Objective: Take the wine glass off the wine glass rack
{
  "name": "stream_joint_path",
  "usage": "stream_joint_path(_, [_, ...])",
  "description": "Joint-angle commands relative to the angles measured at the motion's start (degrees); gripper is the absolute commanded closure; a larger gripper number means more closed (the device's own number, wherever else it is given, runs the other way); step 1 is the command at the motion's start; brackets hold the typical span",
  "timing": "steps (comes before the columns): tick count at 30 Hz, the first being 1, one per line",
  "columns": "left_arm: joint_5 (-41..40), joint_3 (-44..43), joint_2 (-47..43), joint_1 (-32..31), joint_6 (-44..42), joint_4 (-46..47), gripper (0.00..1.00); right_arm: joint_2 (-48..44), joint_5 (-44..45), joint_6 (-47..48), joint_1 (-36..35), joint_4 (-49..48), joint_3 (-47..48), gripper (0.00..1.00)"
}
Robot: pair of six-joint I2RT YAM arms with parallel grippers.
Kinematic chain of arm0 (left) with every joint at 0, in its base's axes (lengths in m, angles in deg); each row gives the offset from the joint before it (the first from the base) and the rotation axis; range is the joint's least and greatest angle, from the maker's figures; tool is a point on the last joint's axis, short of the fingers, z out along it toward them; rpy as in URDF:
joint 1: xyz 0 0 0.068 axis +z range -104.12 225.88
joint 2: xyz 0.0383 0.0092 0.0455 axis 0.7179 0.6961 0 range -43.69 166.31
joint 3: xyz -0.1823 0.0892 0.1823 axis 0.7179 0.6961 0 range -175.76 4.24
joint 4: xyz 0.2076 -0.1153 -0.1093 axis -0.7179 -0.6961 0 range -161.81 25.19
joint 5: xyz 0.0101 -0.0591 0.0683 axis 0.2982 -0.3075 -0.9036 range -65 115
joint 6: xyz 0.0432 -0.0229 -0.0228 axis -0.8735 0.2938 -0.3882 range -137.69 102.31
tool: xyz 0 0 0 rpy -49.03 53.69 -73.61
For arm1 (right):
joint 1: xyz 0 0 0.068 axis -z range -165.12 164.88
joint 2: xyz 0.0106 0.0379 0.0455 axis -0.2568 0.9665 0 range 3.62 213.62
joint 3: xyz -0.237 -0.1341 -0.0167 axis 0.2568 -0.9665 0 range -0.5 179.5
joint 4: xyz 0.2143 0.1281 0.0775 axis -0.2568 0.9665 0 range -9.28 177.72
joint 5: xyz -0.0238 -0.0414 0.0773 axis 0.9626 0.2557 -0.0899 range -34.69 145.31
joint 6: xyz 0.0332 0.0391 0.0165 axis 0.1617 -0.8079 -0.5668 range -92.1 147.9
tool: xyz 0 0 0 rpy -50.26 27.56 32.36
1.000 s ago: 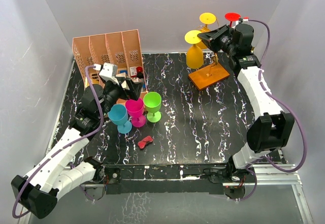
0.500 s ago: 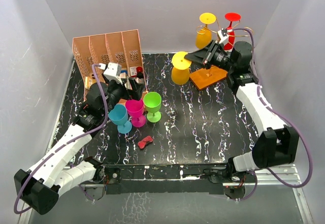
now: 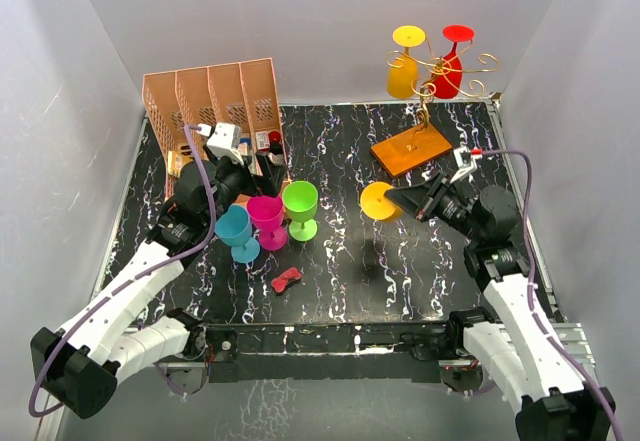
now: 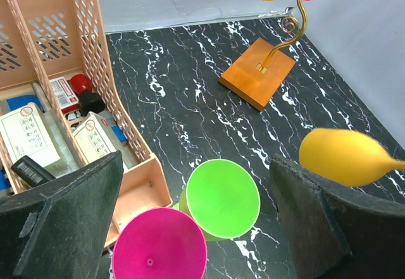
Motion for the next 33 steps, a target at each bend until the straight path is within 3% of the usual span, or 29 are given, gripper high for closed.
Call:
stream_joint_path(1, [1.36,0.03,0.1,0.21,1.18,1.74,0.03,-6.85,5.58,-6.74,0.03,-7.76,-6.14,0.92])
stream_joint_path(7, [4.53,-1.56,-0.5,0.21,4.76,-1.31,0.03,-11.98,6.79,-19.74,0.04,-12.8,-11.25,0.92])
stream_joint_path(14, [17.7,2.47,-6.96,0.21,25.86,-0.4,0.03,-16.12,6.17,-26.12,0.01,-13.19,-13.4,0.92])
stream_joint_path(19, [29.11,8.84,-7.46,0.19,42.04,10.96,0.03,-17.12,7.31,-41.15,0.04,-26.1,-19.98,0.92])
stream_joint_path(23, [35.16,15.03,-5.63,0.2,53.66,27.87,0.03,-13.25,7.11,-53.34,-0.01,-40.03,-21.06,0.92])
stream_joint_path(28, [37.86,20.16,-0.21,0.19,64.71,47.12,0.03,-8.51,7.48,-60.88,-0.04,-48.91,-17.71,0.92])
stream_joint_path(33, [38.68,22.13,4.14,-0.02,72.19,57.62,0.03,-5.31,9.94,-67.55,-0.42,-56.17,-17.14,0.92])
